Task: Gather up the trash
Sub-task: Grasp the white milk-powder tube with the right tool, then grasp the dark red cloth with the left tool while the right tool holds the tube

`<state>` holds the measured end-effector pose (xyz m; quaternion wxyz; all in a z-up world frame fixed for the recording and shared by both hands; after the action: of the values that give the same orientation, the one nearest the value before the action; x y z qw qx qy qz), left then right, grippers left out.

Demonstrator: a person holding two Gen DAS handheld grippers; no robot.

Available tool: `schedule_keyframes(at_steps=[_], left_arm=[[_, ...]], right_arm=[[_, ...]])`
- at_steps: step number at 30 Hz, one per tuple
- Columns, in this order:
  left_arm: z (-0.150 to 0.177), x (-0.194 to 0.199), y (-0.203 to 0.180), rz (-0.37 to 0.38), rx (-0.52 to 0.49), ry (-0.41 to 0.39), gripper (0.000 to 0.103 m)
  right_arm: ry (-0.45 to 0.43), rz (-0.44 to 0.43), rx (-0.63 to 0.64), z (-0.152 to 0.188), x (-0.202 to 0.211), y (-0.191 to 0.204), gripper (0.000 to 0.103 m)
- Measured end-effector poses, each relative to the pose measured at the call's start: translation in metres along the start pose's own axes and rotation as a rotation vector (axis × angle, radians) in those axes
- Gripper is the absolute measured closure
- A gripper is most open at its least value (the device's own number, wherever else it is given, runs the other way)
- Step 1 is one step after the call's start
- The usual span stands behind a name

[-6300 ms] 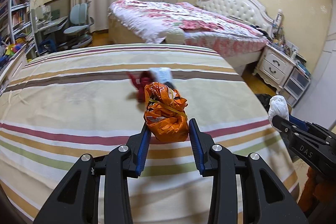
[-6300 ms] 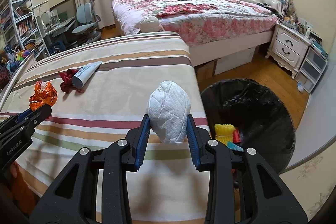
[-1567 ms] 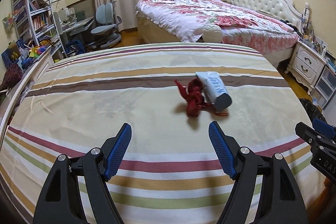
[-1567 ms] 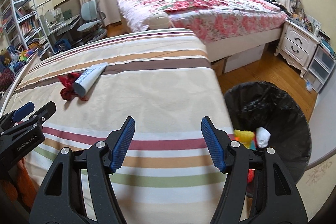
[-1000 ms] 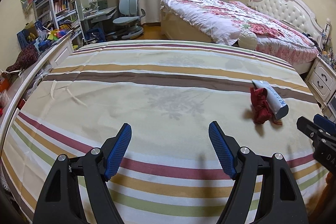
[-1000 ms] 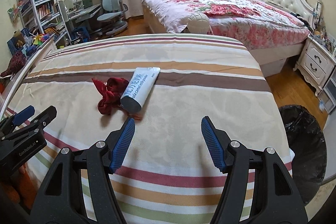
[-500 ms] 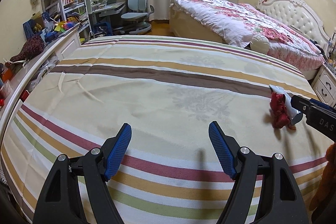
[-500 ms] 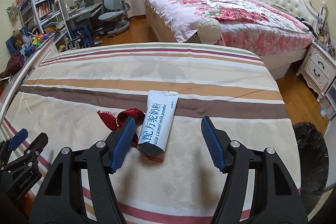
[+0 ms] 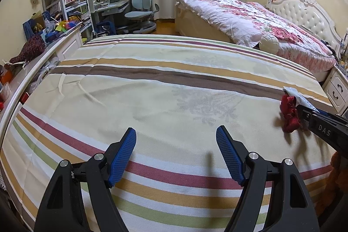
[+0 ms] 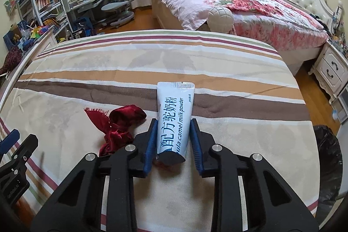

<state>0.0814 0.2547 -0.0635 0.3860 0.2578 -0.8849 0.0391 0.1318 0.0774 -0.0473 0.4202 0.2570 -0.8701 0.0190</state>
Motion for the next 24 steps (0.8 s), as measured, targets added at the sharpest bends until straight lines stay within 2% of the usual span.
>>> schedule_keyframes(at_steps=[10,16,18,20,24], left_arm=[[0.002,0.006,-0.023,0.038,-0.035,-0.004,0.029],[0.006,0.013,-0.046,0.066,-0.072,-0.013,0.029],[0.007,0.015,-0.051,0.073,-0.078,-0.014,0.029],[0.008,0.017,-0.056,0.077,-0.092,-0.019,0.029],[0.008,0.018,-0.061,0.077,-0.104,-0.021,0.029]], right_arm=[[-0.009,0.049,-0.034,0.010,0.018,-0.034,0.075],[-0.015,0.032,-0.074,0.012,0.023,-0.052,0.073],[-0.018,0.032,-0.081,0.011,0.023,-0.056,0.070],[-0.021,0.035,-0.090,0.011,0.023,-0.059,0.057],[-0.030,0.035,-0.105,0.008,0.024,-0.065,0.054]])
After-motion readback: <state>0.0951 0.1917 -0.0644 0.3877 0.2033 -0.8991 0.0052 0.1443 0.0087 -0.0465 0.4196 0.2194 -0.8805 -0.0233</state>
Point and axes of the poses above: each gripper's, at about its wrist camera, not at the fingertips, and x roughly against the way its jaws point, y to its left, z to its underside, the point moved 3 cm from there along -x, roughly the way its jaws point, and after that the axes turned 11 degrees about -z, right-handed, at the moved point
